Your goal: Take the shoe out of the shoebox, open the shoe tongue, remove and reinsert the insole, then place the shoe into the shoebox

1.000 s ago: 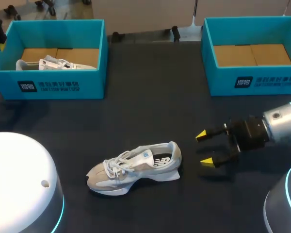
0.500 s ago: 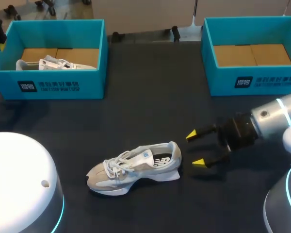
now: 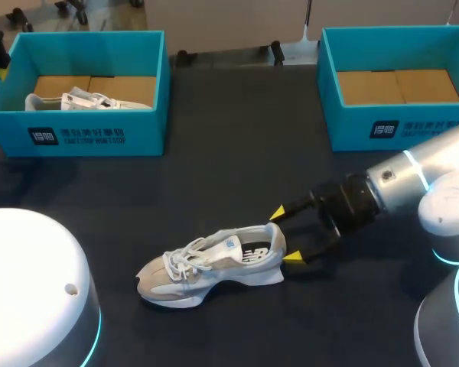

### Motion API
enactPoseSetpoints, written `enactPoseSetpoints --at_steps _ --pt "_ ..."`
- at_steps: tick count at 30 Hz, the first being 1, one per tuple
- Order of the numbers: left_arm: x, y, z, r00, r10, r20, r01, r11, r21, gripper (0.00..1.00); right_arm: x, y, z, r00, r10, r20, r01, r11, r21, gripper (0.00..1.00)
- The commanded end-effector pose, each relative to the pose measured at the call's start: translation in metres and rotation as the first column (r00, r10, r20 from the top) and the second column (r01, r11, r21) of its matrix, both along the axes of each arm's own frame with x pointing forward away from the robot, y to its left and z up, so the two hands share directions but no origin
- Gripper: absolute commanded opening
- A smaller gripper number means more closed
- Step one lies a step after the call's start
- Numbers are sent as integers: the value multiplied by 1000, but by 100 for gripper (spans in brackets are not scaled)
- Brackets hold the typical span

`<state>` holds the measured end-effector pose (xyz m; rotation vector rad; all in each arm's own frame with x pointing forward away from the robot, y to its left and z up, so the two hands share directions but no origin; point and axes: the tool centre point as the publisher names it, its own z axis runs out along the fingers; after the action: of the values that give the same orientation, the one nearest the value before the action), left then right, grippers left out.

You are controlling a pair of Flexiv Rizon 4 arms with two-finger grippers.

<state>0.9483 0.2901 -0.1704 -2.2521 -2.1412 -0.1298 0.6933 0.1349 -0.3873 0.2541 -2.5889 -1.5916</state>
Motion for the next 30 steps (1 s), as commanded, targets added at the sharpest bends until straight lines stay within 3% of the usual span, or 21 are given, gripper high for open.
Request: enactPoseSetpoints --at_steps 1,30 --pt "-2 0 0 1000 0 3 0 1000 3 100 0 3 -3 1000 4 -6 -4 1000 -4 100" --pt "-2 0 0 1000 0 3 0 1000 3 100 -14 28 -19 999 45 -21 -45 999 -2 100"
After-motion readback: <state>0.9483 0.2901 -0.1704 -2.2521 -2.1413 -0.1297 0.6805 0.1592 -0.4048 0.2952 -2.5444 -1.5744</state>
